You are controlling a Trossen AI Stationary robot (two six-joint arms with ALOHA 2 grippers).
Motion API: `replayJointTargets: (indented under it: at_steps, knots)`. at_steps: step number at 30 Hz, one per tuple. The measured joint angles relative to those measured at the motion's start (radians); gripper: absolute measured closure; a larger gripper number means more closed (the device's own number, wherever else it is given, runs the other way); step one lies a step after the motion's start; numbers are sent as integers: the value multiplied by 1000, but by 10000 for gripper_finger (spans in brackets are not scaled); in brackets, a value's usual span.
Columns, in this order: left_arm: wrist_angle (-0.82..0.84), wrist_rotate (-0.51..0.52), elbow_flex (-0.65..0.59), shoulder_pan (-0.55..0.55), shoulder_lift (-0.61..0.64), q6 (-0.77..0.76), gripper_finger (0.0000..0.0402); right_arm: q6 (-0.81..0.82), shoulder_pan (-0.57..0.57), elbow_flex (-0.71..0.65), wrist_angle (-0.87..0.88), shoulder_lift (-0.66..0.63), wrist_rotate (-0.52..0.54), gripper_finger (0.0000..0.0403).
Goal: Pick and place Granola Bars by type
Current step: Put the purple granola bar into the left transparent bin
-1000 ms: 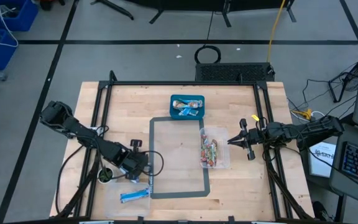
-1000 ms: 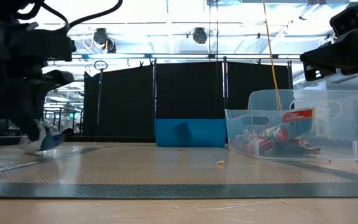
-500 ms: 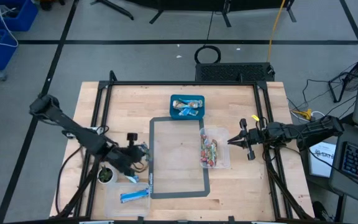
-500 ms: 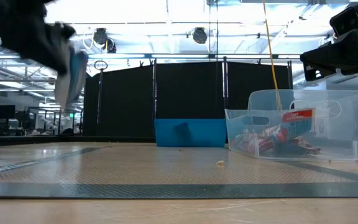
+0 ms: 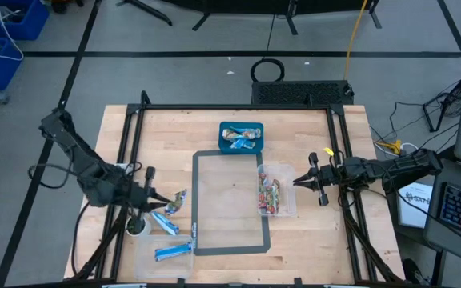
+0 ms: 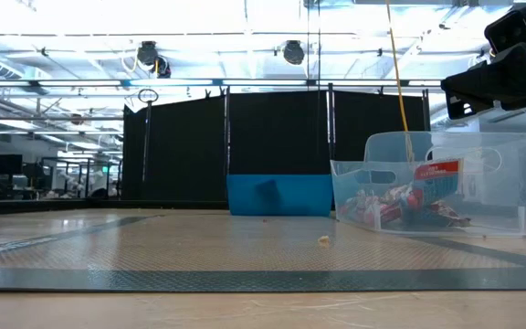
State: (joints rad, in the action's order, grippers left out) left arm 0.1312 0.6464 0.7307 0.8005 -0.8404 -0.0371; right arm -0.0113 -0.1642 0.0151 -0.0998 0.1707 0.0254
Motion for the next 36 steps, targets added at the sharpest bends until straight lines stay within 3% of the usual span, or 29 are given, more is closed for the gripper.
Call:
replayJointTargets:
  at_steps: [13, 16, 19, 21, 28, 36]
  knots:
    - [-42, -11, 0, -21, 111, -74, 401, 0, 0, 0, 0, 0, 0, 383]
    - [-80, -210, 0, -70, 96, -97, 401, 0, 0, 0, 0, 0, 0, 383]
    - [-39, -594, 0, -134, 57, -264, 401, 0, 0, 0, 0, 0, 0, 383]
    - [3, -696, 0, -157, 16, -367, 401, 0, 0, 0, 0, 0, 0, 383]
    - [56, -703, -1, -177, -78, -449, 400, 0, 0, 0, 0, 0, 0, 383]
    - [51, -690, -1, -178, -67, -527, 398, 0, 0, 0, 0, 0, 0, 383]
